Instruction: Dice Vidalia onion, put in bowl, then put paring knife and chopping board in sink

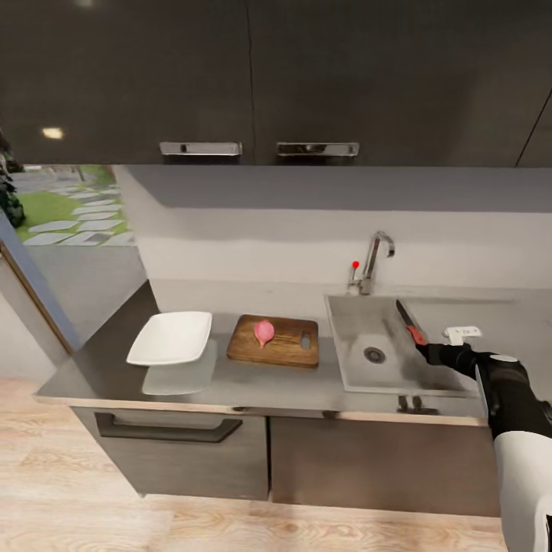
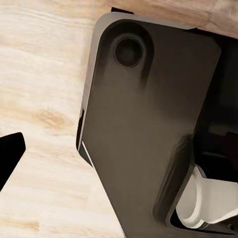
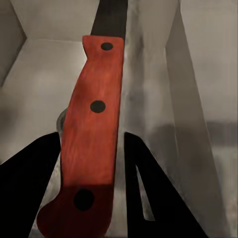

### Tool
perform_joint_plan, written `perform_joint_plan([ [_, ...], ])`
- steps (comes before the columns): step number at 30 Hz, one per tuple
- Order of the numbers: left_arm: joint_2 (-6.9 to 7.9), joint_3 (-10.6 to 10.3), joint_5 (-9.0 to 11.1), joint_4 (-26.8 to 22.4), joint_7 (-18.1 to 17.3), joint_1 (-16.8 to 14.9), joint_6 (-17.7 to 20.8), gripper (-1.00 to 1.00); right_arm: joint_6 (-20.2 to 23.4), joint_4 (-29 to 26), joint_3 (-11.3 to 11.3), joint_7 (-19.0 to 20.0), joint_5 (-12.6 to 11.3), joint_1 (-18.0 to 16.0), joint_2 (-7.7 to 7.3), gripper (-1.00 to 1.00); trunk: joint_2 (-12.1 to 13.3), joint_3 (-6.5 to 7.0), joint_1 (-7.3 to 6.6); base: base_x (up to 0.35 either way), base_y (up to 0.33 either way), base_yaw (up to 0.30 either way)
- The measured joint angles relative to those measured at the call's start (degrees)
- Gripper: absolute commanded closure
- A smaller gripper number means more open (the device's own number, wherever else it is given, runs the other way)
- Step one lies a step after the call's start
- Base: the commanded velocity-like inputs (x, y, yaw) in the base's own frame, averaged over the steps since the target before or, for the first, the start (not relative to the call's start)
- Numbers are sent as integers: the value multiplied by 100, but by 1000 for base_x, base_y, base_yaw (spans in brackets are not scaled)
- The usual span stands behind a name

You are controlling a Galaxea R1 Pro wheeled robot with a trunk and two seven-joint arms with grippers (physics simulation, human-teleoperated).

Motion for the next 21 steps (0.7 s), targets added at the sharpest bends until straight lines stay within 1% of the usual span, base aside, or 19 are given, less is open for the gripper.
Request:
perform_joint_plan([
  [6,0,-6,-7,3,-1,0,0,-100,0,0,0,7,0,-1,0,100,0,0,0,78,322,0],
  [12,0,-11,-7,9,0,0,0,-100,0,3,7,8,0,1,5,100,0,0,1,10,322,-2],
  [21,0,-11,-7,11,0,0,0,-100,0,6,8,8,-1,-1,8,100,0,58,1,-29,321,-88],
])
